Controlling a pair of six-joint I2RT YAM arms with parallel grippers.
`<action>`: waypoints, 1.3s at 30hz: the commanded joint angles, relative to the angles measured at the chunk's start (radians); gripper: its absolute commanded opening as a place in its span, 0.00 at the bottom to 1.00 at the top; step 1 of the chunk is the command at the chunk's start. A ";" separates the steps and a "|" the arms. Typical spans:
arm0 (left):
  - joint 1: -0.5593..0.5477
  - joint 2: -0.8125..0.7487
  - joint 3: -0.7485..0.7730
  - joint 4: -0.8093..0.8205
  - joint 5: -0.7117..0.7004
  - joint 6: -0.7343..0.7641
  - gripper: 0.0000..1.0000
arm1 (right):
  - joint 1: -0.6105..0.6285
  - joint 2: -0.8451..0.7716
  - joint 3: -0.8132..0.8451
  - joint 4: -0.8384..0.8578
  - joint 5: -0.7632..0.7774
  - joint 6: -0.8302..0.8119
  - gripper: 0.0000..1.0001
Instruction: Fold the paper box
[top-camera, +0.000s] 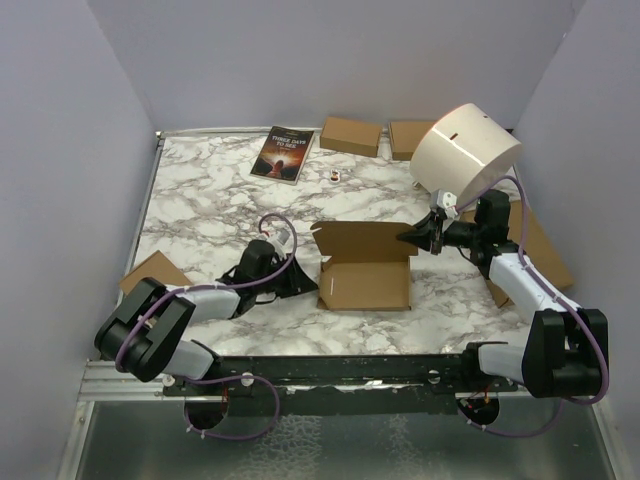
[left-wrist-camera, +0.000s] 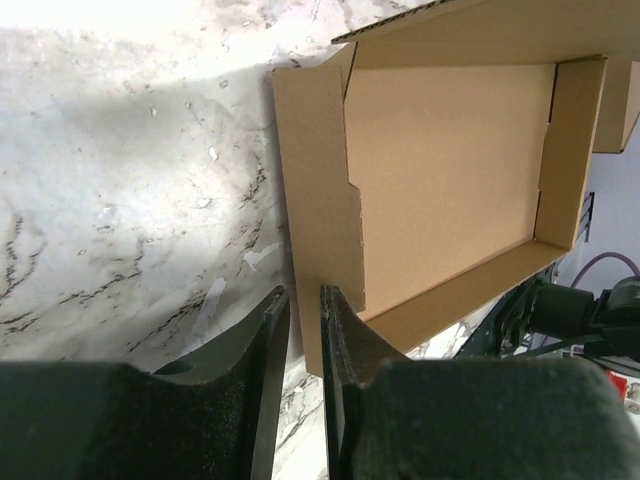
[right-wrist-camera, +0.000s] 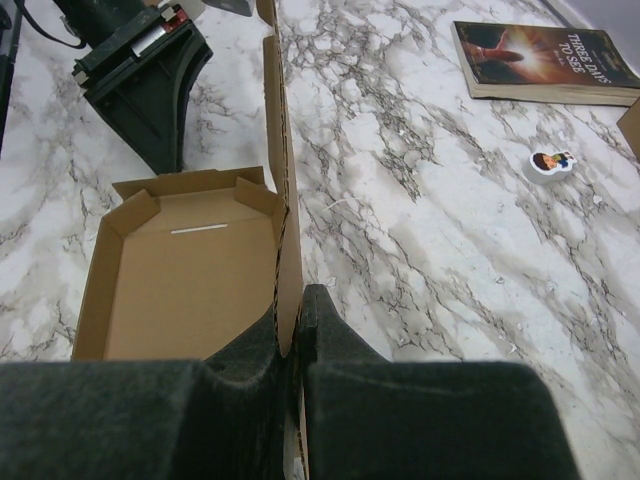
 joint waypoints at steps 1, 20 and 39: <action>0.015 -0.006 -0.031 0.035 0.046 0.007 0.22 | 0.006 0.013 -0.002 -0.030 0.009 -0.003 0.01; 0.038 0.169 -0.137 0.510 0.216 -0.187 0.26 | 0.006 0.017 0.000 -0.034 0.002 -0.006 0.01; 0.037 0.332 -0.145 0.799 0.278 -0.319 0.39 | 0.006 0.023 0.000 -0.037 0.000 -0.012 0.01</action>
